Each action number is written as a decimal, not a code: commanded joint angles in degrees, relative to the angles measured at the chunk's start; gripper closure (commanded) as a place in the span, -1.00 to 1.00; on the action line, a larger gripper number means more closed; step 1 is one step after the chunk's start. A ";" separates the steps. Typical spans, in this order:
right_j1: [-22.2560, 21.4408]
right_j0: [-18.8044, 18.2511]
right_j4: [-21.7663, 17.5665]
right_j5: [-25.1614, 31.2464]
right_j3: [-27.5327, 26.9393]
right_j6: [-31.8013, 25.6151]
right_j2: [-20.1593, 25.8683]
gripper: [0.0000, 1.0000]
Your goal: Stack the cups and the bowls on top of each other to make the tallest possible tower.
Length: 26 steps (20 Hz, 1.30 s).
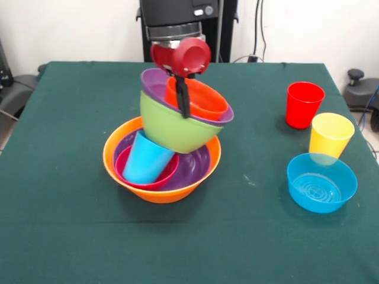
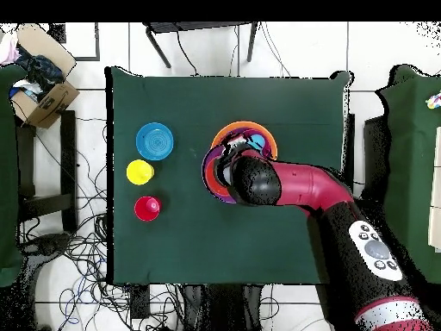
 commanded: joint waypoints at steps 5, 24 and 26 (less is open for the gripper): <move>0.43 -4.41 -7.18 5.50 -7.16 -8.90 -5.58 1.00; 4.90 -9.72 -0.92 -1.70 -1.40 -5.00 9.26 1.00; 5.46 -11.27 -0.19 -1.30 -0.92 -5.42 12.16 1.00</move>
